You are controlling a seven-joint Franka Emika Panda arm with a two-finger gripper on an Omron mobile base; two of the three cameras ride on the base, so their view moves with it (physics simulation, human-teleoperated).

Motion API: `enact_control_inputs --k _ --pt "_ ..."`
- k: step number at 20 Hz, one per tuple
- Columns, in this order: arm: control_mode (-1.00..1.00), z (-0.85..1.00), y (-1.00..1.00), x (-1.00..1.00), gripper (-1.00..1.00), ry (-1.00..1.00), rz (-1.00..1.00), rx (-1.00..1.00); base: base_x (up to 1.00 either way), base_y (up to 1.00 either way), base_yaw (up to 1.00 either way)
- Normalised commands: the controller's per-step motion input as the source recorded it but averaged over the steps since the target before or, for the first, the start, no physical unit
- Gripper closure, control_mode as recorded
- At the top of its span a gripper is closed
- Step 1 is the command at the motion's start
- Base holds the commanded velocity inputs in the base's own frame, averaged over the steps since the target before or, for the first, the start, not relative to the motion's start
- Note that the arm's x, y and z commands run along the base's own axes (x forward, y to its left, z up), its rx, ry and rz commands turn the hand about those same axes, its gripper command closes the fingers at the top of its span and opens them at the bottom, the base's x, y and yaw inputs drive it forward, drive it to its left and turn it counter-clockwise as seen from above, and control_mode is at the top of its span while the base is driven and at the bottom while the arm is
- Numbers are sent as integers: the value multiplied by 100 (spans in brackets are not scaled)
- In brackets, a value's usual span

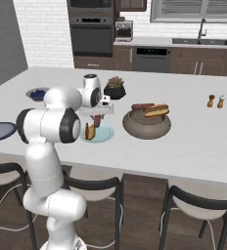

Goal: Place one bun and one sausage from the bowl on each plate.

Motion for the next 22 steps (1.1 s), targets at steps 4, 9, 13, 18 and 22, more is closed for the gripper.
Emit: enact_control_inputs --k 4,9,13,18,22 --pt "-100 -51 4 21 100 -2 -12 -5 0 0 0" --pt "-100 -40 4 17 100 -1 2 -3 0 0 0" --pt "-100 -31 0 12 100 0 5 -2 0 0 0" --pt "-100 -24 0 15 100 0 5 -1 0 0 0" --pt "-100 -5 0 9 -100 0 4 0 0 0 0"
